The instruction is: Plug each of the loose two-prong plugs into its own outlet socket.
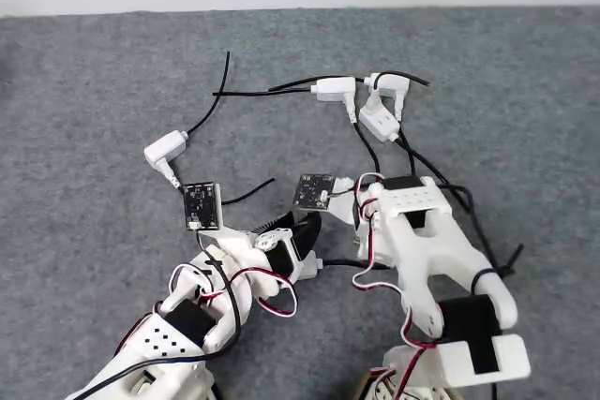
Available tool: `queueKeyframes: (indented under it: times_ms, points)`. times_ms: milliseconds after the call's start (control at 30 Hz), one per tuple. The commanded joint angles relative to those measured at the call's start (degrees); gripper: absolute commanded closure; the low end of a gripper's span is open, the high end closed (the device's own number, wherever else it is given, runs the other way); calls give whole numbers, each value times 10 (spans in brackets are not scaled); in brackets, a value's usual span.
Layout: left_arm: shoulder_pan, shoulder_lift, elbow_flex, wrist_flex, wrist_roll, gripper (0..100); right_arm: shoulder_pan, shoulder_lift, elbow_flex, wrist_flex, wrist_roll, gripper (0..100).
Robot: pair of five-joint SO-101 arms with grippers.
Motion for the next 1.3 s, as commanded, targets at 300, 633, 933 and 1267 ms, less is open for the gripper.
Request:
queueKeyframes:
  times_ms: [300,633,933,1267]
  points:
    - [-4,-6,-3,-15,-4,855,13,-58,-13,34,8,991]
    - [0,-6,15,-65,-1,855,-119,-285,-13,97,-134,991]
    - [-1,-7,72,-191,-4,855,-157,-305,-14,106,-181,991]
    - [-1,-8,71,-191,-4,855,-153,-305,-79,171,-181,991]
